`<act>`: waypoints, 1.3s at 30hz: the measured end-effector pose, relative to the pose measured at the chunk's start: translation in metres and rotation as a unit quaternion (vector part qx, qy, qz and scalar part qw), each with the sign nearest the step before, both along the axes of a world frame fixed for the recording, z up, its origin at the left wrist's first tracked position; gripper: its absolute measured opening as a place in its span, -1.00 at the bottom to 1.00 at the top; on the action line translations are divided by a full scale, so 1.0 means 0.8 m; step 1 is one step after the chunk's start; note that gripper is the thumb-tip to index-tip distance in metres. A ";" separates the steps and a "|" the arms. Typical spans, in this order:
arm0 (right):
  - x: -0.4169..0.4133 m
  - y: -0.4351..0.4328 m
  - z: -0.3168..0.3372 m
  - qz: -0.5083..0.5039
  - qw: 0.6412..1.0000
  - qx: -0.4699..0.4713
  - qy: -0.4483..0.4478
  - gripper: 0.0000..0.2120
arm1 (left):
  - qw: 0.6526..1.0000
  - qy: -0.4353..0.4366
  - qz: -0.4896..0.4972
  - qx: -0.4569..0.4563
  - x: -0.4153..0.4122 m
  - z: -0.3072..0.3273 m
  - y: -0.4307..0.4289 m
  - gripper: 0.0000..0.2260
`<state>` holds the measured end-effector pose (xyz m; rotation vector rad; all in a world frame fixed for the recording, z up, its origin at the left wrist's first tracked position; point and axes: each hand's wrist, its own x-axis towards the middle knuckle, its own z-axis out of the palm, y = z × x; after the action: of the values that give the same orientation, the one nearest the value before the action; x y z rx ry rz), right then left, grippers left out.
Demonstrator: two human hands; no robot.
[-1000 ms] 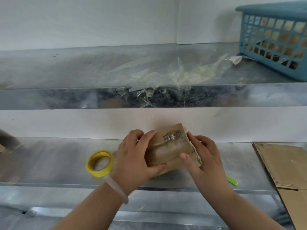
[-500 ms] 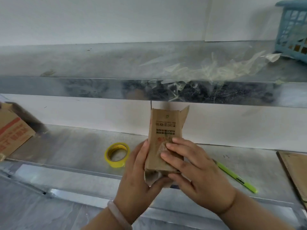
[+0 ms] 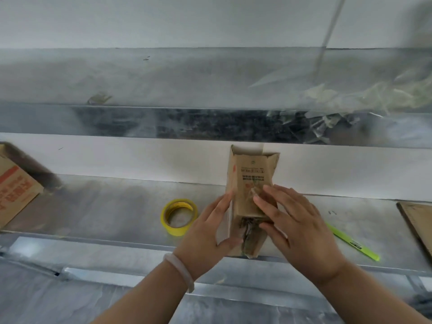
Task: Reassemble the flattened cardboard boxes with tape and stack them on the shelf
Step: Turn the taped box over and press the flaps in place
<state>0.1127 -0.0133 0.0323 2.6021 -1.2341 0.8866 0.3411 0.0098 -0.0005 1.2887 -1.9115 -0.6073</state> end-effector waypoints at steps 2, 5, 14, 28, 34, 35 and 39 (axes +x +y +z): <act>0.005 0.009 0.006 -0.002 1.000 0.001 0.002 -0.52 | 0.999 -0.023 0.016 0.014 0.029 -0.012 0.005 -0.31; 0.014 0.018 0.008 -0.013 1.000 0.019 0.006 -0.50 | 0.990 -0.096 0.107 -0.013 0.082 -0.040 0.005 -0.56; 0.041 0.057 -0.002 -0.054 0.998 -0.012 -0.030 -0.47 | 0.942 -0.313 0.116 0.012 0.143 -0.091 -0.009 -0.53; 0.204 0.077 0.026 -0.131 0.930 0.293 -0.181 -0.47 | 0.998 -0.021 -0.031 -0.040 0.135 0.042 0.013 -0.67; 0.207 0.063 0.042 -0.180 0.901 0.305 -0.251 -0.88 | 0.996 -0.045 -0.039 -0.064 0.142 0.063 0.022 -0.62; 0.208 0.063 0.044 -0.187 0.897 0.311 -0.252 -0.93 | 0.996 -0.047 -0.038 -0.069 0.144 0.065 0.022 -0.62; 0.214 0.063 0.055 -0.181 0.888 0.340 -0.250 -0.90 | 0.990 -0.094 -0.046 -0.091 0.151 0.072 0.025 -0.61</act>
<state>0.2837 0.0370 0.0759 2.4834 -2.4654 1.2650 0.4620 0.0301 0.0570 1.1819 -2.1367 -0.3567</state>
